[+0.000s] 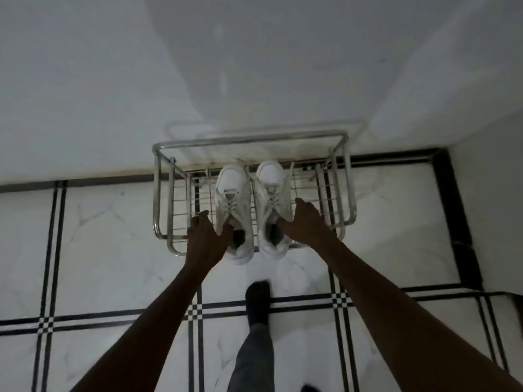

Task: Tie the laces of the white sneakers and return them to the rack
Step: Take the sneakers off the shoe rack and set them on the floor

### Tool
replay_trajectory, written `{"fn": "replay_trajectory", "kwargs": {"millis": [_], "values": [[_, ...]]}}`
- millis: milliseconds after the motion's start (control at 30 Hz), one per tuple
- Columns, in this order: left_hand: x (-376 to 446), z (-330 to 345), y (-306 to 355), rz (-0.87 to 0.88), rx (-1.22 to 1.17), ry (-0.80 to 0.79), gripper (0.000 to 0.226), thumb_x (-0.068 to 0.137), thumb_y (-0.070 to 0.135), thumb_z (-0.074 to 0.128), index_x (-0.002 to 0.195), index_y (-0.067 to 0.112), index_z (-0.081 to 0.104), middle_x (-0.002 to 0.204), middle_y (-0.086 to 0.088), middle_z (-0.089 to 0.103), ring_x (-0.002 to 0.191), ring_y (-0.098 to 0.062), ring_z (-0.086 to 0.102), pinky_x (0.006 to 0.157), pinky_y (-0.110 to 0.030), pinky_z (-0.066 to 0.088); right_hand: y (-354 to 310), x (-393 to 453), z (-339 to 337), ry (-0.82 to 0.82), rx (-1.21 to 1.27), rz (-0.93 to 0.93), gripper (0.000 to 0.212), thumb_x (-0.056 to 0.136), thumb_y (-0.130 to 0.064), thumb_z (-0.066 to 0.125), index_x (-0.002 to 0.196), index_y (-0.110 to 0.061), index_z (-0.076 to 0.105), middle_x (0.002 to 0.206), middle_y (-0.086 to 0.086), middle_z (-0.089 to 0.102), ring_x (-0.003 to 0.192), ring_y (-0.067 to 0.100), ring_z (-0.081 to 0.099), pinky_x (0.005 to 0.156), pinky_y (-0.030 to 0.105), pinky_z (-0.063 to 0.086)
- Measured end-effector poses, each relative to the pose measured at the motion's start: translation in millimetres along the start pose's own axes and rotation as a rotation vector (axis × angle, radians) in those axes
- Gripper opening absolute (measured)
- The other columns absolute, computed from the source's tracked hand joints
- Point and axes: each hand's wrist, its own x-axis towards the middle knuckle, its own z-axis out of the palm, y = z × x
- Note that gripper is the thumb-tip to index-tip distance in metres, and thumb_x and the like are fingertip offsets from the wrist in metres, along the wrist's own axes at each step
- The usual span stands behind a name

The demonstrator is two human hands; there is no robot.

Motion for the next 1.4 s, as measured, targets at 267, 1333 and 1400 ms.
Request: {"fn": "replay_trajectory", "kwargs": {"millis": [267, 1333, 1400], "values": [[15.6, 11.0, -10.6, -0.058, -0.213, -0.091, 0.054, 0.096, 0.019, 0.064, 0.146, 0.011, 0.044, 0.109, -0.007, 0.065, 0.075, -0.018, 0.068, 0.052, -0.028, 0.061, 23.1, 35.1, 28.0, -0.162, 0.142, 0.126, 0.063, 0.086, -0.017, 0.068, 0.141, -0.011, 0.038, 0.126, 0.02, 0.06, 0.103, 0.04, 0.067, 0.06, 0.039, 0.062], [-160.3, 365.7, -336.6, 0.023, -0.213, 0.059, 0.053, 0.1, 0.02, 0.046, 0.153, 0.018, 0.042, 0.118, -0.009, 0.067, 0.106, -0.024, 0.063, 0.092, -0.039, 0.052, 360.7, -67.9, 404.9, 0.068, 0.114, -0.061, 0.049, 0.094, -0.018, 0.059, 0.141, -0.007, 0.047, 0.126, 0.017, 0.067, 0.117, 0.034, 0.063, 0.099, 0.039, 0.051], [-151.5, 388.0, -354.2, 0.049, -0.216, 0.061, 0.057, 0.099, 0.018, 0.047, 0.155, 0.016, 0.04, 0.119, -0.012, 0.068, 0.106, -0.028, 0.063, 0.092, -0.042, 0.053, 378.3, -55.8, 421.6, 0.072, 0.09, -0.052, 0.05, 0.095, -0.022, 0.058, 0.142, -0.008, 0.046, 0.128, 0.016, 0.066, 0.119, 0.033, 0.062, 0.101, 0.041, 0.05]]}}
